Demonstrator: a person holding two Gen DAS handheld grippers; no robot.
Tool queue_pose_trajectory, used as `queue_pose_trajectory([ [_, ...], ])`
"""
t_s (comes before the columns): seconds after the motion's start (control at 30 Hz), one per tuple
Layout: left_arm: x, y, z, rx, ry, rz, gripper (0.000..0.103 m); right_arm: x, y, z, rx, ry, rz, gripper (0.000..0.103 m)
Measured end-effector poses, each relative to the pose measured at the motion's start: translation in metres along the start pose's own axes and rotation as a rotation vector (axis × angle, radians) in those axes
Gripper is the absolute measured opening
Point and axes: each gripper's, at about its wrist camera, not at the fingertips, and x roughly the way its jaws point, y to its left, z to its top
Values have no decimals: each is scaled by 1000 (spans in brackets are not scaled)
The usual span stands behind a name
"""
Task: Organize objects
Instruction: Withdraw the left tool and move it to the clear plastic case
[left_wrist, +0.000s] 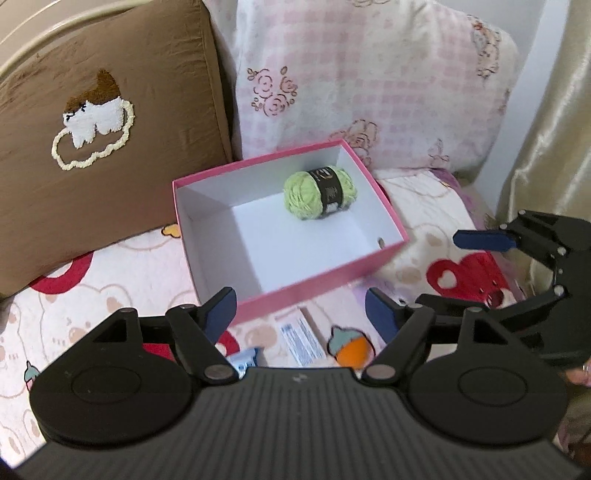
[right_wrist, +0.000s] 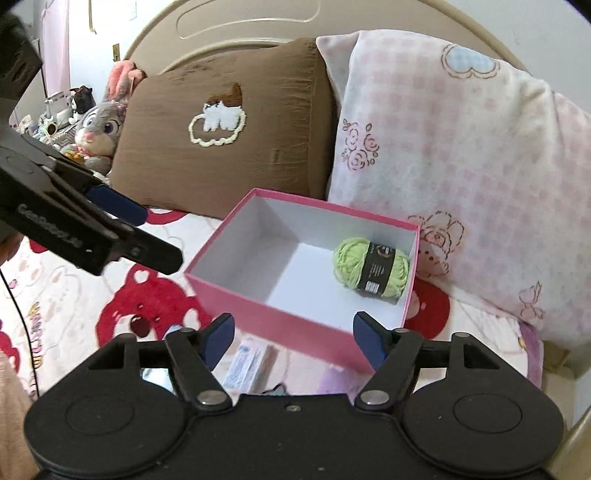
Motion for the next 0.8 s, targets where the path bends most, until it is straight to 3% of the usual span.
queue_pose_trajectory([
  [0.33,-29,7,-41,16,38,-79,82,-36,25,-20,-2,39,62,88],
  [0.8,-7,-1,-104,7,113,-131,87,-39,67,-65,-78,130,117,91],
])
